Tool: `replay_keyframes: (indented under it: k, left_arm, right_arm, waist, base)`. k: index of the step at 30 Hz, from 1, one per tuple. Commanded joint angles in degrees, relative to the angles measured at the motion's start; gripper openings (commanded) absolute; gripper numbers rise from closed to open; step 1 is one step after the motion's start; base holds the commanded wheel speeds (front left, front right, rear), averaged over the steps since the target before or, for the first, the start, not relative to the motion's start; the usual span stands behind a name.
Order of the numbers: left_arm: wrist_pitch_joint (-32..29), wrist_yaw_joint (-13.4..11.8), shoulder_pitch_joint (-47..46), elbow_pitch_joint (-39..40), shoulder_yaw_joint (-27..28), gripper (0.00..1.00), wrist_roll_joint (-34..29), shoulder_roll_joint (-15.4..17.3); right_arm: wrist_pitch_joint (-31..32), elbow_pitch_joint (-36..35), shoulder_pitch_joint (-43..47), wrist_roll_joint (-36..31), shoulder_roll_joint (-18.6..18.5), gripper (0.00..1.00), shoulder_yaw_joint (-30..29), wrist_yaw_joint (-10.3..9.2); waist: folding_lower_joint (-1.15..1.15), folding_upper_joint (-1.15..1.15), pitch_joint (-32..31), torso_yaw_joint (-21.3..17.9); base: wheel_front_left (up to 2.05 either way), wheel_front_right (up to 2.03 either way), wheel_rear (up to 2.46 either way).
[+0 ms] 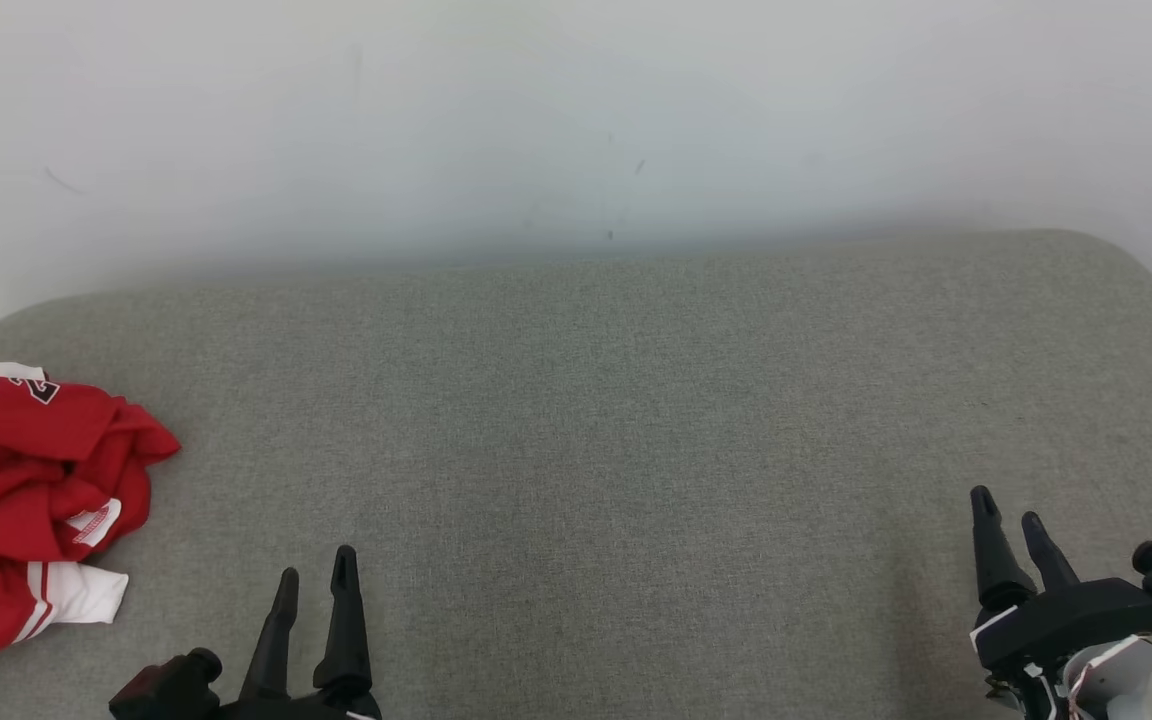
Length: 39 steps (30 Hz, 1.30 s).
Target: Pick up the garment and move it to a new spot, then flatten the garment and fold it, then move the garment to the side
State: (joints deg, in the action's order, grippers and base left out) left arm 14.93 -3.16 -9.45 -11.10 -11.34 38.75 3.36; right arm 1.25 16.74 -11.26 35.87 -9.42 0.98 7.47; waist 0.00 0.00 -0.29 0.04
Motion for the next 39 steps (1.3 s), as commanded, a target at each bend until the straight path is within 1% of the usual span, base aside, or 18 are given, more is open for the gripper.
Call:
replay_keyframes:
  k: [1, 8, 15, 19, 27, 39]
  left_arm:
    - [0.07, -0.39, 0.1, 0.9, 0.49, 1.0, -2.13, 0.47]
    - [0.08, -2.41, 1.28, 1.68, 1.24, 1.0, -8.41, 1.33]
    - [0.09, -4.19, 2.41, 2.99, 1.92, 1.0, -13.35, 1.76]
    - [0.09, -5.14, 3.25, 3.62, 2.51, 1.0, -15.88, 2.05]
    - [0.1, -8.05, 4.66, 4.85, 4.04, 1.0, -21.21, 2.91]
    - [0.11, -9.51, 5.85, 6.07, 4.62, 1.0, -27.28, 3.9]
  right_arm:
    - [-0.74, -1.03, -0.35, -1.33, -0.82, 1.0, 1.02, 0.02]
    - [-2.95, -1.81, 0.22, -4.99, -1.54, 1.0, 5.19, 0.02]
    - [-5.06, -3.25, 0.21, -7.54, -2.56, 1.0, 9.79, 0.03]
    - [-6.17, -3.71, 0.52, -8.76, -3.16, 1.0, 11.45, 0.03]
    - [-8.28, -4.89, 0.99, -11.52, -3.98, 1.0, 14.3, 0.03]
    - [-11.1, -7.04, 2.48, -15.24, -4.72, 1.0, 16.37, 0.03]
  waist:
    - [0.0, 0.0, -0.07, 0.01]
    - [0.0, 0.0, -0.47, -0.04]
    - [0.0, 0.0, -0.73, -0.04]
    - [0.0, 0.0, -0.89, -0.03]
    - [0.0, 0.0, -1.13, -0.03]
    - [0.0, 0.0, -1.39, -0.03]
  base:
    - [0.0, 0.0, 0.0]
    - [0.0, 0.0, 0.0]
    - [0.0, 0.0, 0.0]
    - [0.0, 0.0, 0.0]
    - [0.0, 0.0, 0.0]
    - [0.0, 0.0, 0.0]
